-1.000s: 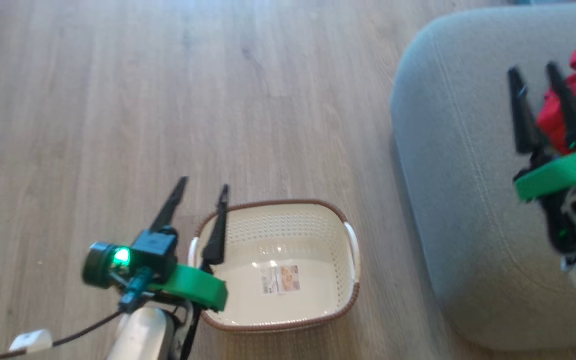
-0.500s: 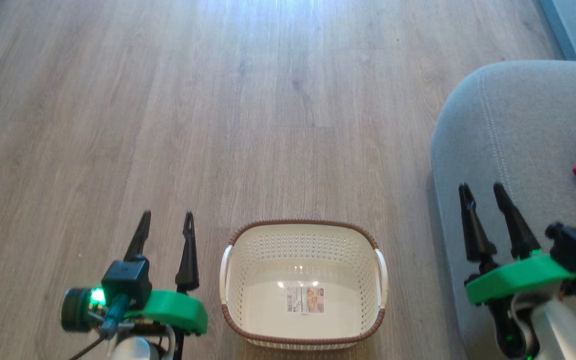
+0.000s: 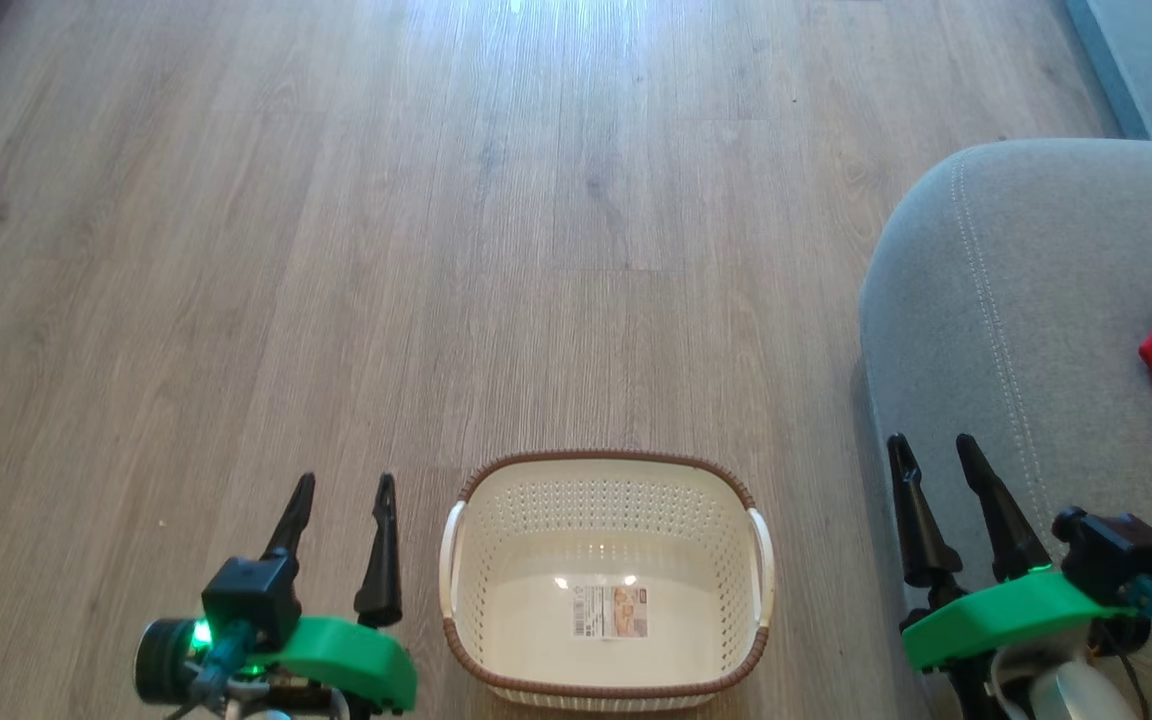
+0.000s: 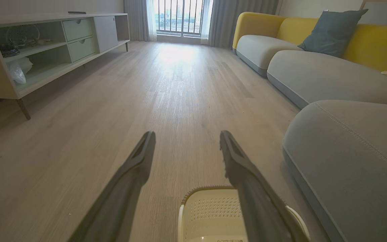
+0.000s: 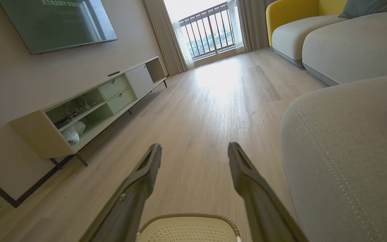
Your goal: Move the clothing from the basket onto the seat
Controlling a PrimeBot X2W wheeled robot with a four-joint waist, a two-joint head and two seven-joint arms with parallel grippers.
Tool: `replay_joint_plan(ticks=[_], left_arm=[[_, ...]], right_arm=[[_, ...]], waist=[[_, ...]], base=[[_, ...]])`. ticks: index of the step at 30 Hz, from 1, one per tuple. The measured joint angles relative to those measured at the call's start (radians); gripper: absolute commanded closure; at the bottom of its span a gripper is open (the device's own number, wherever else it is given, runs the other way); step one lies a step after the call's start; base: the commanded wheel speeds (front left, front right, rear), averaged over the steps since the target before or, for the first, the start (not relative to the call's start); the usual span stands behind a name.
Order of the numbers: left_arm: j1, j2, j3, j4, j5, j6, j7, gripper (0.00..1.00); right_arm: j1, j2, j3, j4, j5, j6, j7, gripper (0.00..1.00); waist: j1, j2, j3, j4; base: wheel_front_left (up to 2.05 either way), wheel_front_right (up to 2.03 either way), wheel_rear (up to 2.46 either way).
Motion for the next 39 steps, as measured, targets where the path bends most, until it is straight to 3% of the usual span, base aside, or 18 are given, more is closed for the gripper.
replay_joint_plan(ticks=[17,29,30,39], left_arm=[[0.003,0.000,0.009,-0.039,-0.044,-0.106,0.000,0.00],[0.003,0.000,0.012,-0.028,-0.045,-0.119,0.000,0.00],[0.003,0.000,0.012,-0.026,-0.049,-0.126,0.000,1.00],[0.068,0.000,0.006,0.084,-0.081,-0.126,0.010,1.00]], right_arm=[[0.000,0.004,-0.003,-0.005,0.005,0.000,0.000,0.00],[0.000,0.012,-0.020,-0.004,0.020,0.000,0.000,0.00],[0.000,0.012,-0.019,-0.003,0.020,0.000,0.000,1.00],[0.058,0.014,-0.015,0.101,0.042,0.000,0.009,1.00]], waist=[[0.0000,0.0000,-0.002,-0.005],[0.0000,0.0000,-0.003,-0.008],[0.0001,0.0000,-0.003,-0.007],[0.0001,0.0000,-0.003,-0.009]], base=[[0.00,0.00,0.00],[0.00,0.00,0.00],[0.00,0.00,0.00],[0.00,0.00,0.00]])
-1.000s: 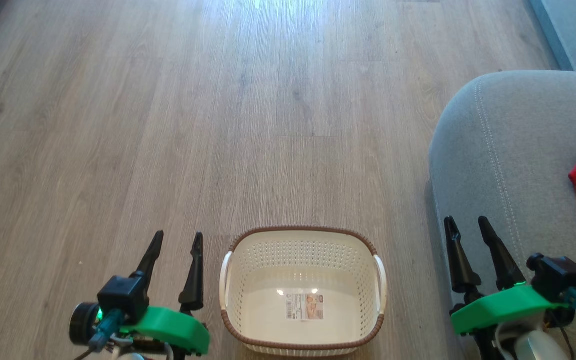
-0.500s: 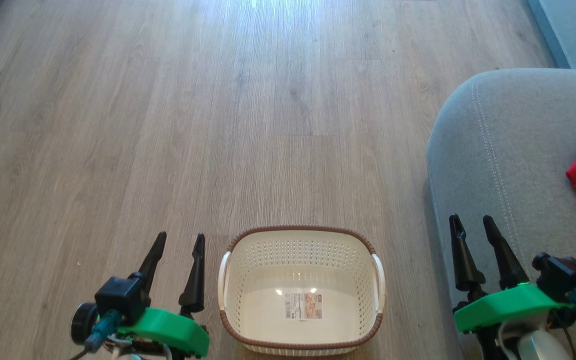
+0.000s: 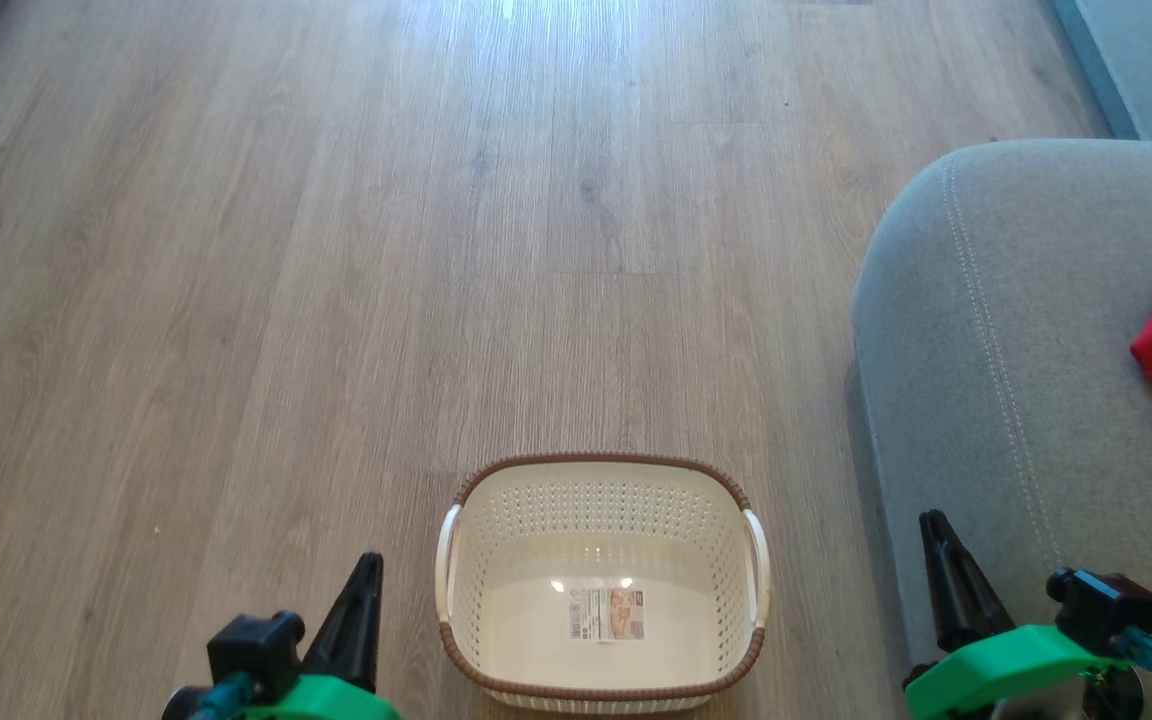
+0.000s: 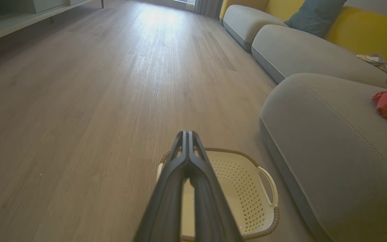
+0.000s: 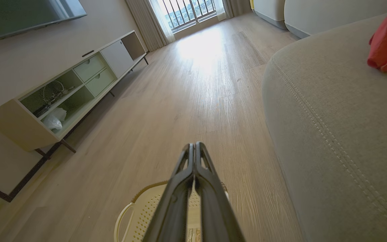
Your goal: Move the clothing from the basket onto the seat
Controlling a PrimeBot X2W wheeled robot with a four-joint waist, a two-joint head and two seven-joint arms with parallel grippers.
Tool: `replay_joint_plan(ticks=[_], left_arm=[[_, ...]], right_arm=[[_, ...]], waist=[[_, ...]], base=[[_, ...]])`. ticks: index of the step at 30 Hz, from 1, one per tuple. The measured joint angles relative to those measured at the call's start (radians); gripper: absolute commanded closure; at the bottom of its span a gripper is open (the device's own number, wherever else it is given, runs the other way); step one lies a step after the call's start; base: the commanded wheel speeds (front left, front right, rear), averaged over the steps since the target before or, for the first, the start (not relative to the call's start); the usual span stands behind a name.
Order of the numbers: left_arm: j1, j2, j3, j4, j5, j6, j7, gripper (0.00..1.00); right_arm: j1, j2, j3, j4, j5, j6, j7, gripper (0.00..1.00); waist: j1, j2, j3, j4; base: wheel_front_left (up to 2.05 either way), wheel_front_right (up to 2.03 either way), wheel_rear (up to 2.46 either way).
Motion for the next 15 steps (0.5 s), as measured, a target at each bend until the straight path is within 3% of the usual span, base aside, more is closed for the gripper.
replay_joint_plan(ticks=[15], left_arm=[[-0.010,0.004,0.012,0.003,-0.170,-0.011,0.032,1.00]], right_arm=[[-0.006,0.003,-0.016,-0.001,0.137,0.000,0.039,1.00]], waist=[[0.0000,0.0000,0.003,-0.009]], base=[[0.00,0.00,0.00]])
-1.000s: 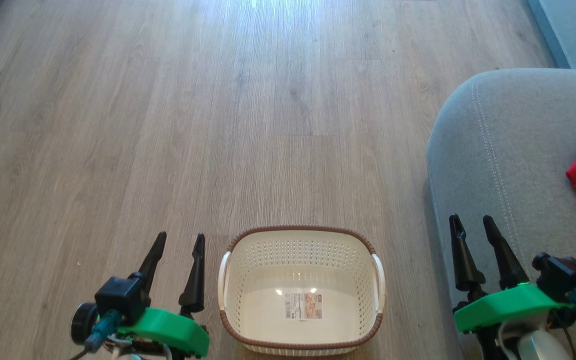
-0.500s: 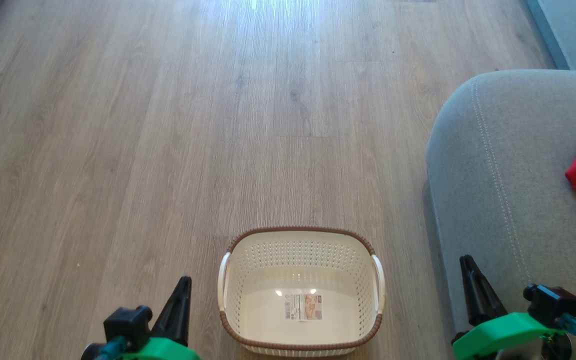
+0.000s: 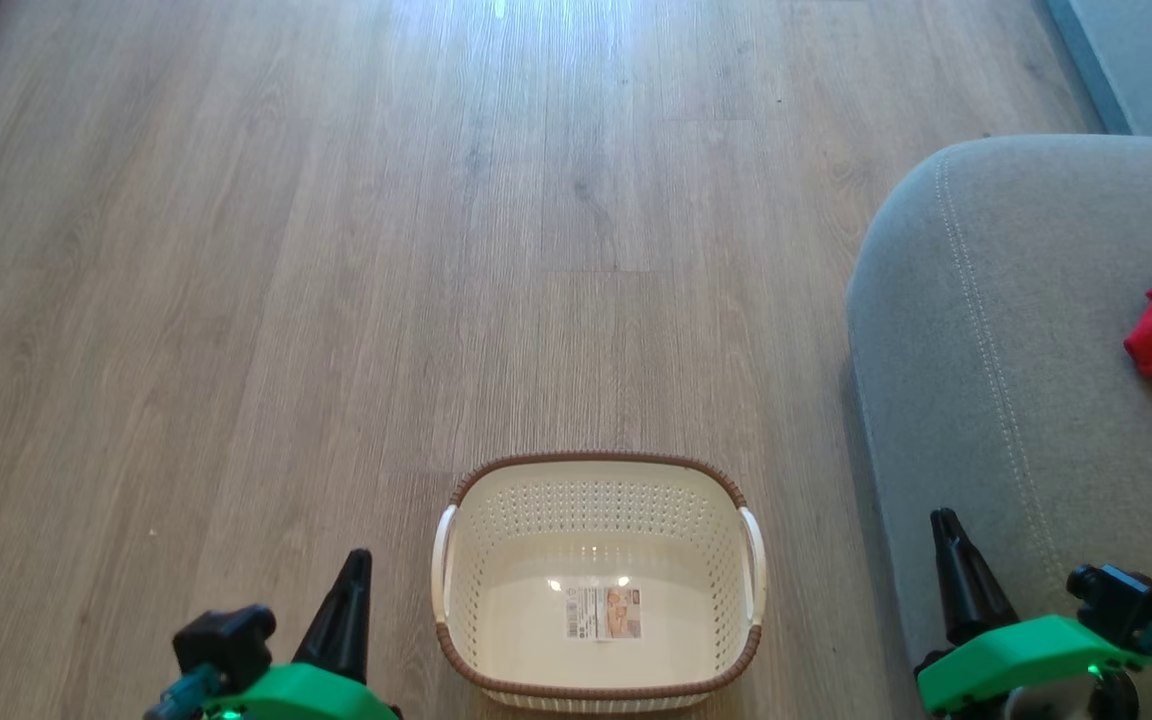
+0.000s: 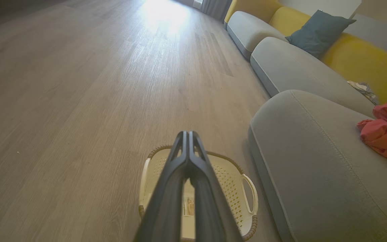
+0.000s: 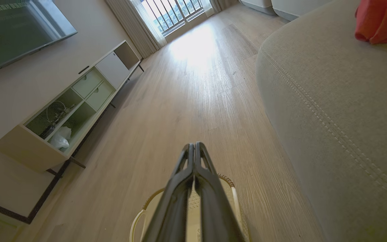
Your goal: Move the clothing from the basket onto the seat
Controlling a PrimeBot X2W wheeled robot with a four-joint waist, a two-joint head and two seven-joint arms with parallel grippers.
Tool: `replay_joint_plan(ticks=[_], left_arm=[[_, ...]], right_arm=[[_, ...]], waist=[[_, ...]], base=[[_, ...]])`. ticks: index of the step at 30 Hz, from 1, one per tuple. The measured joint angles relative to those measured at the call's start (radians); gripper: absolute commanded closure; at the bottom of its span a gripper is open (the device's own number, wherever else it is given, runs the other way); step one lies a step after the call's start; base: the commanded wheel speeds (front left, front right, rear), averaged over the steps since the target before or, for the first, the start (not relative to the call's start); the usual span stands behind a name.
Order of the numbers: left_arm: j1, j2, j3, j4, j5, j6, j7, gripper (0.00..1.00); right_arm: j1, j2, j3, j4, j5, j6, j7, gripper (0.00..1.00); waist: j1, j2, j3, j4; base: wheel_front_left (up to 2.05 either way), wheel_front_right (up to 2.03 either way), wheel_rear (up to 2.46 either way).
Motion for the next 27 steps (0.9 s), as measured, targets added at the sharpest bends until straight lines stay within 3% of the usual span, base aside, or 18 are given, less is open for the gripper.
replay_joint_plan(ticks=[27], left_arm=[[-0.040,0.003,0.053,0.009,-0.289,-0.031,0.069,1.00]], right_arm=[[-0.022,0.009,-0.045,-0.003,0.235,0.000,0.076,1.00]], waist=[[0.0000,0.0000,0.004,-0.015]], base=[[0.00,0.00,0.00]])
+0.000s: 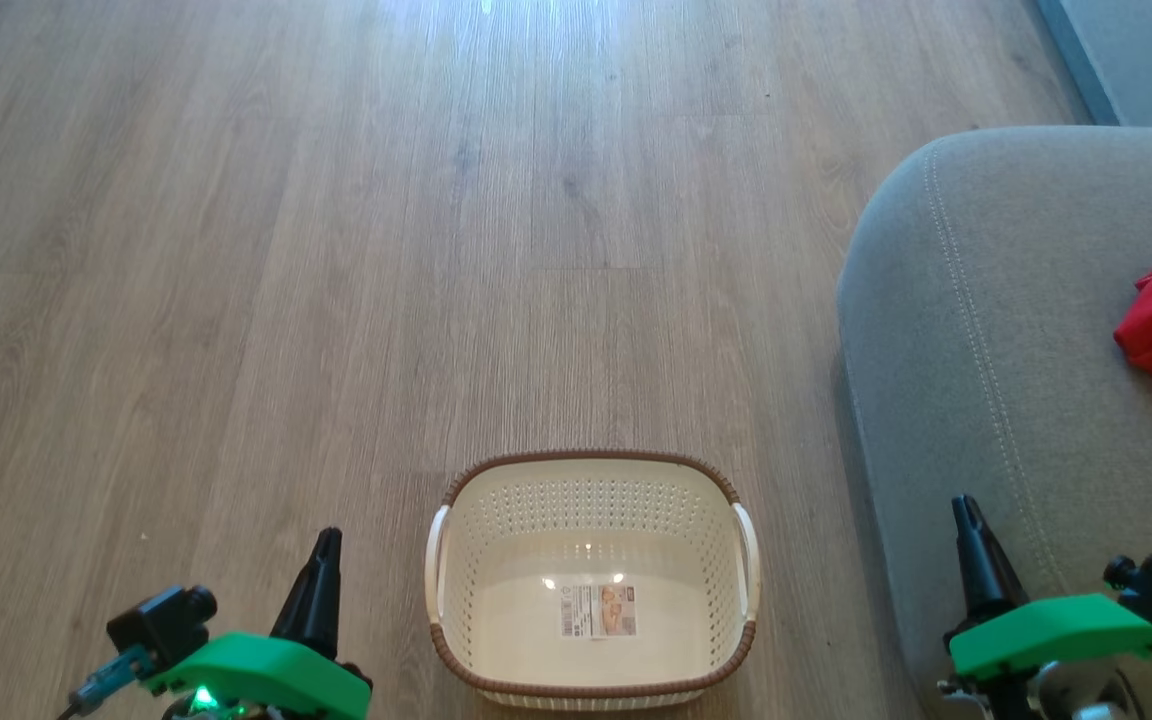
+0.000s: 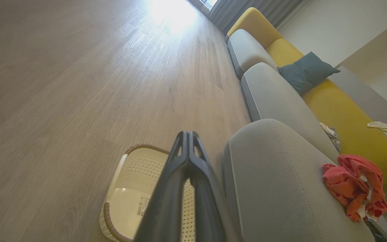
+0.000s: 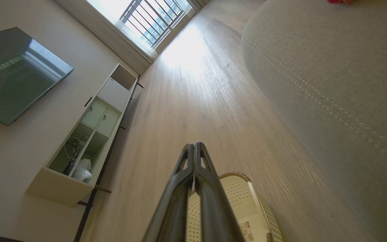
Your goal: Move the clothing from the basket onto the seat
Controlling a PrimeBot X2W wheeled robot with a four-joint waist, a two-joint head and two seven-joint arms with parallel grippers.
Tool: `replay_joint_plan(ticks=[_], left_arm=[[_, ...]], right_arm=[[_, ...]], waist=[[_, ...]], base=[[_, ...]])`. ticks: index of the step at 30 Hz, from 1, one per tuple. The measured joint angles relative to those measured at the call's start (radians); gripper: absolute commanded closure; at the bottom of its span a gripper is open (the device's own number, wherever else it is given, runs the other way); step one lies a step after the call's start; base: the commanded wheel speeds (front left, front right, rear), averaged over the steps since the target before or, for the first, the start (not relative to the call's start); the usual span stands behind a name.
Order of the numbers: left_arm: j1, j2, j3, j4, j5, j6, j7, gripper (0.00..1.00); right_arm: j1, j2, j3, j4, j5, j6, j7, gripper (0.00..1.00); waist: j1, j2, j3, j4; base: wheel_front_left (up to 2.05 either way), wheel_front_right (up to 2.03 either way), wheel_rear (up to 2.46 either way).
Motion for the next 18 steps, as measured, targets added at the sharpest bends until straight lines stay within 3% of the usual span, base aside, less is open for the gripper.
replay_joint_plan(ticks=[18], left_arm=[[-0.021,0.001,0.034,0.004,-0.197,-0.013,0.049,1.00]], right_arm=[[-0.017,0.012,-0.031,-0.002,0.160,0.000,0.051,1.00]], waist=[[0.0000,0.0000,0.003,-0.011]], base=[[0.00,0.00,0.00]])
